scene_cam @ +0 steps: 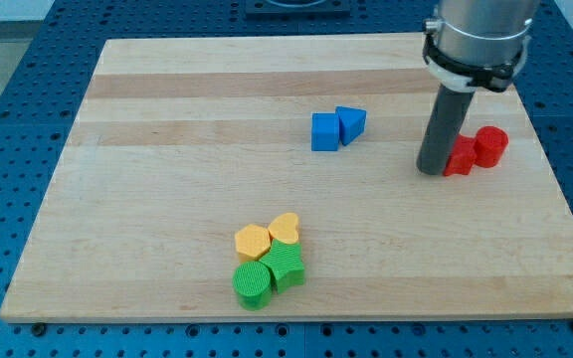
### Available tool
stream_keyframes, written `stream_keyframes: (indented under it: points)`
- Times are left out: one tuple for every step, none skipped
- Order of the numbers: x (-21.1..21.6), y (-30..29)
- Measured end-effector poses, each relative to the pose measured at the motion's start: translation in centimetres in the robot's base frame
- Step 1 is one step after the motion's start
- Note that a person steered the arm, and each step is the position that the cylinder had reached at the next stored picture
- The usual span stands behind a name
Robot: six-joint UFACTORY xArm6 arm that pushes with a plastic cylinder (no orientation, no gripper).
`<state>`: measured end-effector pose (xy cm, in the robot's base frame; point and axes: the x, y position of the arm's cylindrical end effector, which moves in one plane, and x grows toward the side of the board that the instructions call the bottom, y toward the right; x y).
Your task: Move your arm to the bottom center
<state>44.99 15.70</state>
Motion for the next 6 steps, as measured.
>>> stream_keyframes:
  points:
    - [2.6,-0.6]
    - [7.3,1.4]
    - [12.6,1.1]
    - [16.6,-2.5]
    - [15.7,-5.5]
    - [14.3,-10.1]
